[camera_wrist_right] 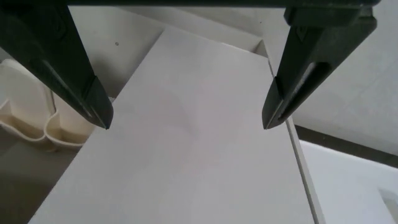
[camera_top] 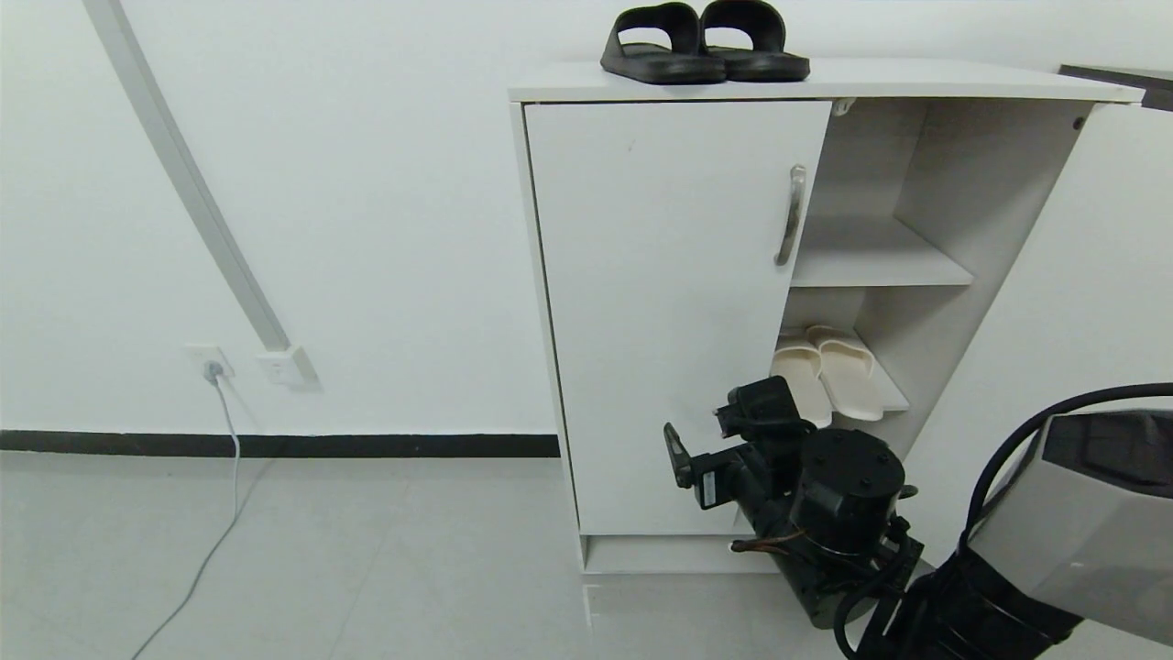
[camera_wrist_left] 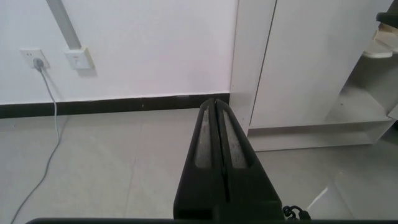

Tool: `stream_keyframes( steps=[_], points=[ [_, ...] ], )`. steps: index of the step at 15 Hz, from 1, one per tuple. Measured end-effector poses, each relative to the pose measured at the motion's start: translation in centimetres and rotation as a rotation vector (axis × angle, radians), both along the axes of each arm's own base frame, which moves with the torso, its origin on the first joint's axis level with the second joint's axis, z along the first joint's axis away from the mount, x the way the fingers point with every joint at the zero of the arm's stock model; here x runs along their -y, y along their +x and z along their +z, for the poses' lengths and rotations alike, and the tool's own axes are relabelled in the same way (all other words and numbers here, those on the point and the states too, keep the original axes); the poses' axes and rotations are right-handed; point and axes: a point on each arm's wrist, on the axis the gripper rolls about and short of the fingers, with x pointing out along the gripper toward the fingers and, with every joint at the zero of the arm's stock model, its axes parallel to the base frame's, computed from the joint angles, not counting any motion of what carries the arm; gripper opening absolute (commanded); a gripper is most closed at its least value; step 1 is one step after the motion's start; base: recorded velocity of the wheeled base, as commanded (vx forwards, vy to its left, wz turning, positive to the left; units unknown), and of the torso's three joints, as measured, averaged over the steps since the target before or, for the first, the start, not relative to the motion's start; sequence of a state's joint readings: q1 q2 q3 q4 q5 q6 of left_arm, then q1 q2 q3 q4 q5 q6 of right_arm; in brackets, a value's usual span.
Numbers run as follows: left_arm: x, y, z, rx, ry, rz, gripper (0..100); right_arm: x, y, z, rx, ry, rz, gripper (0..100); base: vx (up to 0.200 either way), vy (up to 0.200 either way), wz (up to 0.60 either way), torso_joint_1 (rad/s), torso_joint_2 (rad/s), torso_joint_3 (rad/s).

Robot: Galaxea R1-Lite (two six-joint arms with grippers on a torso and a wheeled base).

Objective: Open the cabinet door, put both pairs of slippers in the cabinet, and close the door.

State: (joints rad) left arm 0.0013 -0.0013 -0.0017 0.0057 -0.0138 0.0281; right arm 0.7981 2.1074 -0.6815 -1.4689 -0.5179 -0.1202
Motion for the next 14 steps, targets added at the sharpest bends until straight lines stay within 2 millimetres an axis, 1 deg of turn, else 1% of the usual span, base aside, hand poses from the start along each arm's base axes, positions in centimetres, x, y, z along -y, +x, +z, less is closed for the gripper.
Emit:
stream_keyframes(
  steps=[6,7,10,14],
  points=[
    [0.0,0.0,0.0,0.0,0.0,0.0,0,0.0,-0.01,-0.14,0.009,0.003,0.022,100,0.0,0.0,0.0,0.0,0.0,0.0],
    [0.0,0.0,-0.01,-0.001,0.0,0.0,0,-0.01,0.0,-0.19,0.008,0.002,0.022,100,0.0,0.0,0.0,-0.002,-0.12,-0.124],
    [0.0,0.0,-0.03,-0.002,-0.001,0.0,0,-0.07,0.01,-0.26,0.013,-0.009,0.022,100,0.0,0.0,0.0,0.015,-0.18,-0.321],
    [0.0,0.0,0.01,0.001,-0.001,0.0,0,-0.14,0.0,-0.39,0.01,-0.014,0.024,100,0.0,0.0,0.0,0.051,-0.52,-0.367]
  ],
)
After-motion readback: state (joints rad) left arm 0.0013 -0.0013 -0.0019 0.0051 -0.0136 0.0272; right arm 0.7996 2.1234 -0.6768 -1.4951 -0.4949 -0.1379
